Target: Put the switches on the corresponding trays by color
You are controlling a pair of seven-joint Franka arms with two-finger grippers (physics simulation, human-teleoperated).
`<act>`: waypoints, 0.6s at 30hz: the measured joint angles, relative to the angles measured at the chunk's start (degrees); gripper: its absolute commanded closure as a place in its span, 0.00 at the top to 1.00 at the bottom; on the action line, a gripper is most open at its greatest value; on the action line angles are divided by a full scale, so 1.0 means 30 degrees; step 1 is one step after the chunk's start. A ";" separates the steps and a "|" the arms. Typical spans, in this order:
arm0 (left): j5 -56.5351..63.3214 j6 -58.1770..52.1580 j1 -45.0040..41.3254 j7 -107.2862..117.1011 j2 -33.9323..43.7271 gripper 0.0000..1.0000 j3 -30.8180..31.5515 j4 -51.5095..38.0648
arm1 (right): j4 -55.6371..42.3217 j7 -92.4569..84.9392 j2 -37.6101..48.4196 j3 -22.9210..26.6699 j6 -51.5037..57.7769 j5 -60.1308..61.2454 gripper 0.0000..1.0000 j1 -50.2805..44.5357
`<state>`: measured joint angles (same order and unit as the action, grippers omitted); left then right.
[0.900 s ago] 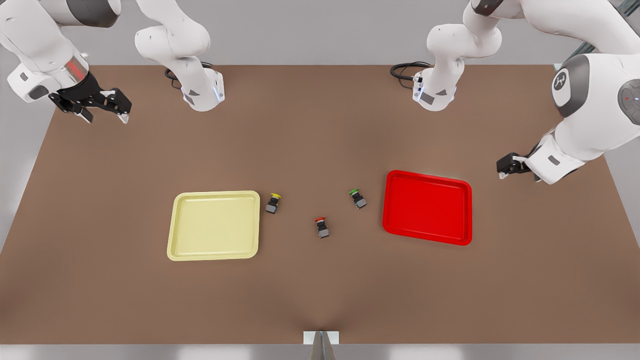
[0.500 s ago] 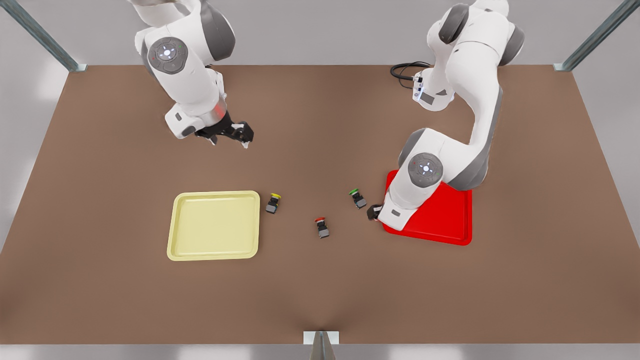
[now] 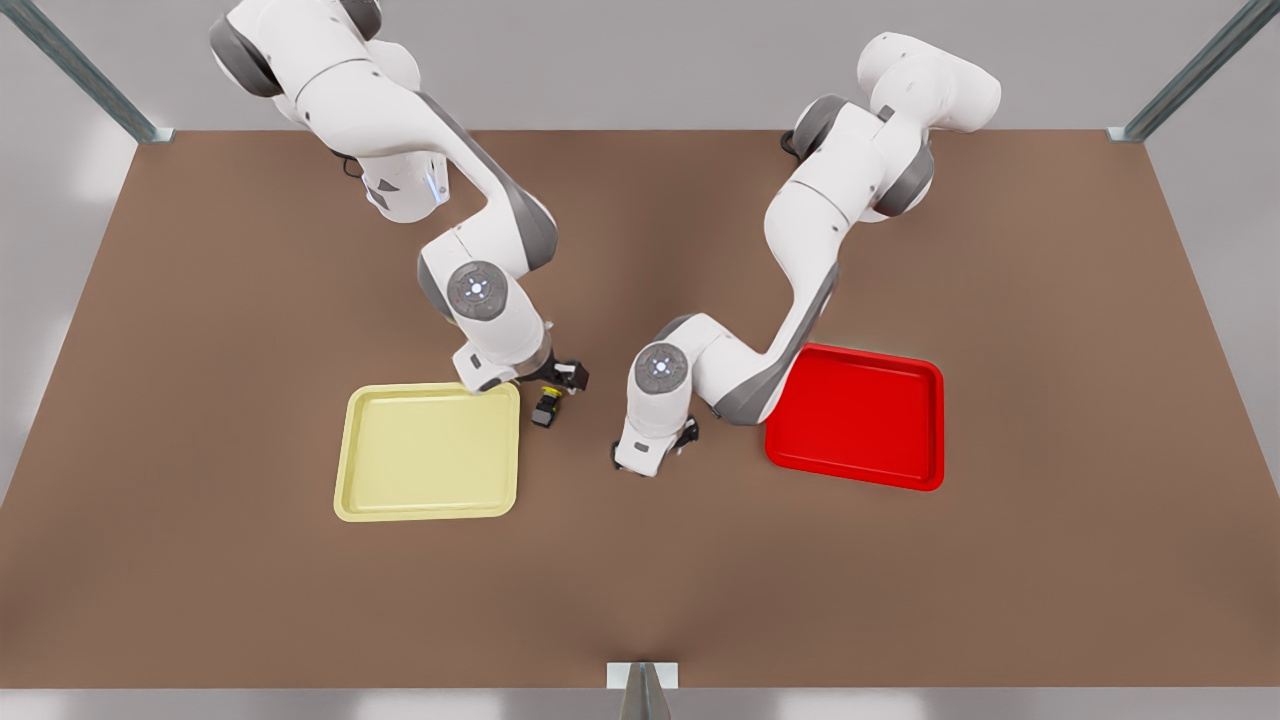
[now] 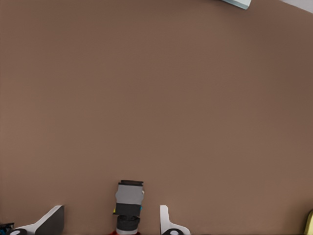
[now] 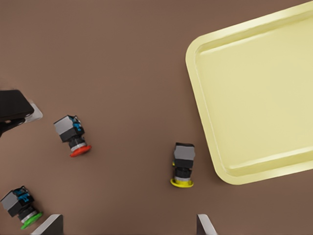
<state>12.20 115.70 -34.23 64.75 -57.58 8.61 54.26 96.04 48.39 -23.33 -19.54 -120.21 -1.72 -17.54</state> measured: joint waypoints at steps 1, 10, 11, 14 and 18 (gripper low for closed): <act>0.0071 0.0614 -0.0016 -0.0016 -0.0025 0.95 0.0001 0.0218 | 0.0186 -0.0004 -0.0316 0.0010 -0.0408 -0.0032 1.00 -0.0174; 0.0306 0.1505 -0.0191 0.0330 0.1409 0.95 0.0059 0.3496 | 0.4178 -0.0075 -0.0328 0.0157 -0.5486 -0.0335 1.00 -0.0039; 0.0352 0.2050 -0.0221 0.0539 0.1343 0.95 0.0059 0.3560 | 0.4264 -0.0030 -0.0584 0.0186 -0.5818 -0.0471 1.00 -0.0016; 0.1023 0.3273 -0.0407 0.1956 0.0172 0.95 0.0182 0.2288 | 0.4710 0.0492 -0.0616 0.0509 -0.5926 -0.0481 1.00 0.0068; 0.1868 0.2785 -0.0574 0.2482 -0.0998 0.95 -0.0002 0.0455 | 0.5047 0.0859 -0.1265 0.0889 -0.6213 -0.0482 1.00 0.0046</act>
<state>17.81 124.06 -35.95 72.20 -60.58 8.61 55.63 111.18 50.97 -27.13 -16.87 -138.85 -3.16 -17.40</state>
